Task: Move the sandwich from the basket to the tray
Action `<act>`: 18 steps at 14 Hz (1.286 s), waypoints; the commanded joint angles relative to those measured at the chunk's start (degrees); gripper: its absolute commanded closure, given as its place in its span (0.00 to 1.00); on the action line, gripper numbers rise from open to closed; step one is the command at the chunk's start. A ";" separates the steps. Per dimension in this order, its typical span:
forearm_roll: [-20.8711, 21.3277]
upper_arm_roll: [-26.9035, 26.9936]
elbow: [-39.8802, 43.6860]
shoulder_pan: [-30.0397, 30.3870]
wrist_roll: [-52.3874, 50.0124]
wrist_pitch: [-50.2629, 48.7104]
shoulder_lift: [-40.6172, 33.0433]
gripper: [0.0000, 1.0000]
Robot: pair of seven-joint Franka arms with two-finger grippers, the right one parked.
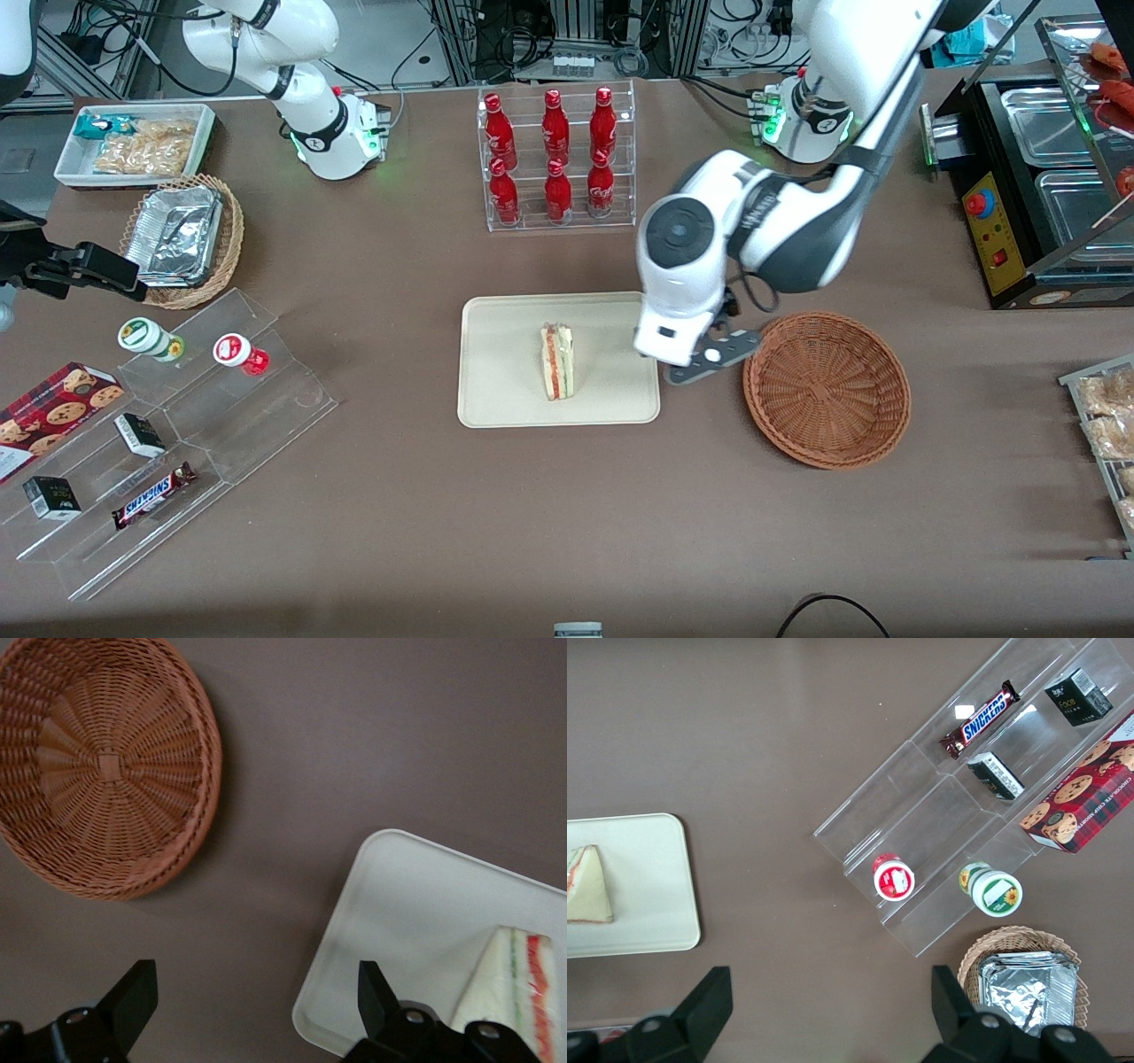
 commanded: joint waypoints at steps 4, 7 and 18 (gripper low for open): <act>-8.34 -0.20 -12.06 10.28 16.70 -1.61 -12.94 0.00; -11.60 -0.02 -12.94 14.85 24.70 -5.92 -17.34 0.00; -18.82 21.34 -11.99 11.80 57.43 -15.77 -30.81 0.00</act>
